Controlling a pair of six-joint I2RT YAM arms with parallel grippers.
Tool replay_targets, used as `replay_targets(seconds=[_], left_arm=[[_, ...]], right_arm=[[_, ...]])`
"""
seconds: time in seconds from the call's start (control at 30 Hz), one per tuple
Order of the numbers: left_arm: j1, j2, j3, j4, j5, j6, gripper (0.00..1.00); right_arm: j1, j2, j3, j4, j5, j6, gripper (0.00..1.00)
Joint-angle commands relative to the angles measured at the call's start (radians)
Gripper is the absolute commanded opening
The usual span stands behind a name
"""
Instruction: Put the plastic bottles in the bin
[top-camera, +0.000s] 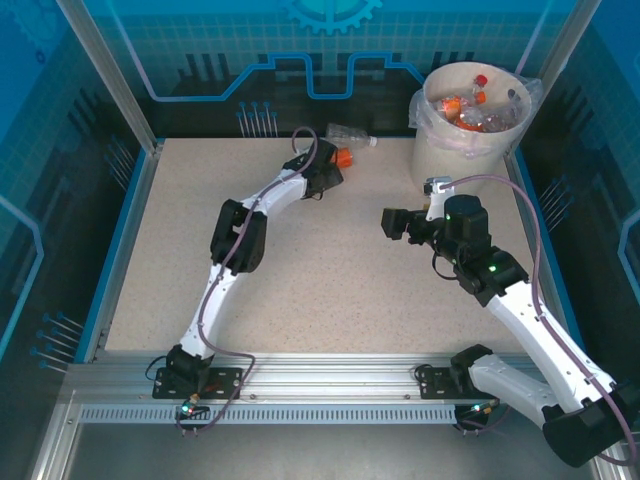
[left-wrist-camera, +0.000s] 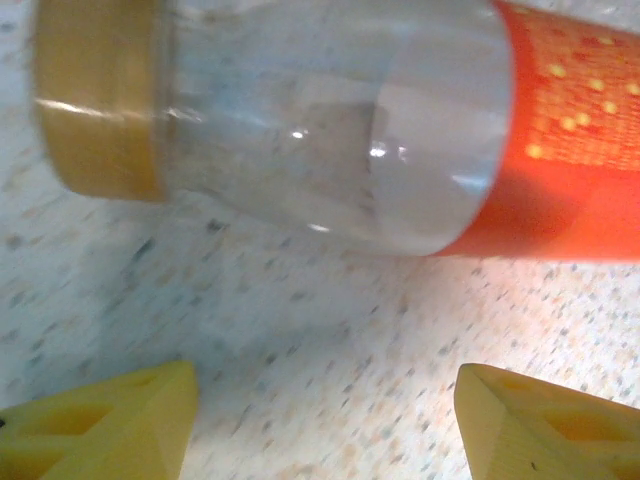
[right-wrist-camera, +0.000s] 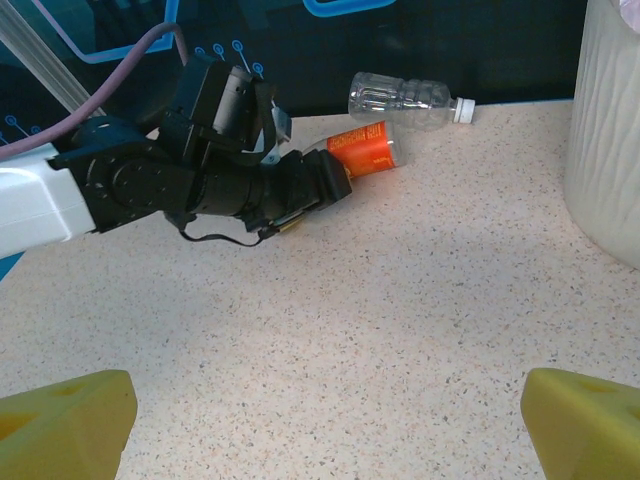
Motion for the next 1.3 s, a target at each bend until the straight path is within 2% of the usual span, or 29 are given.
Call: replay_targets(seconds=[0.0, 0.03, 0.1, 0.3, 0.43, 0.53, 0.67, 0.73, 0.87, 0.97, 1.13, 1.27], left_arm=[[0.009, -0.093, -0.081, 0.031, 0.016, 0.042, 0.68], [0.008, -0.107, -0.100, 0.036, 0.020, 0.047, 0.70], [0.009, -0.126, -0.124, 0.055, 0.042, 0.054, 0.80], [0.009, -0.239, -0.273, 0.248, 0.153, 0.110, 0.88], [0.009, -0.321, -0.389, 0.366, 0.134, 0.182, 0.99], [0.009, -0.267, -0.336, 0.313, 0.110, 0.265, 0.99], [0.004, -0.102, -0.110, 0.106, 0.141, 0.299, 0.99], [-0.007, -0.037, -0.014, 0.021, 0.115, 0.300, 0.99], [-0.019, 0.066, 0.152, -0.116, 0.056, 0.242, 0.98], [-0.018, 0.128, 0.250, -0.199, 0.028, 0.172, 0.93], [-0.018, 0.146, 0.272, -0.226, -0.003, 0.100, 0.85], [-0.018, 0.141, 0.262, -0.221, -0.007, 0.097, 0.73]], right_arm=[[-0.001, -0.002, 0.013, 0.001, -0.008, 0.026, 1.00], [0.000, -0.002, 0.013, 0.001, -0.012, 0.031, 1.00], [0.001, -0.002, 0.013, 0.000, -0.018, 0.036, 1.00], [0.000, 0.023, -0.011, 0.022, -0.018, 0.048, 1.00], [-0.001, 0.044, -0.009, 0.037, -0.032, 0.062, 1.00], [-0.001, 0.055, -0.001, 0.042, -0.034, 0.058, 1.00], [-0.001, 0.051, 0.003, 0.041, -0.026, 0.054, 1.00], [-0.002, 0.047, 0.002, 0.040, -0.018, 0.051, 1.00], [0.000, 0.045, 0.001, 0.036, -0.010, 0.045, 1.00], [-0.003, 0.044, 0.001, 0.031, -0.005, 0.043, 1.00], [-0.002, 0.035, -0.001, 0.018, 0.000, 0.036, 1.00], [-0.002, 0.025, -0.004, 0.013, 0.013, 0.028, 1.00]])
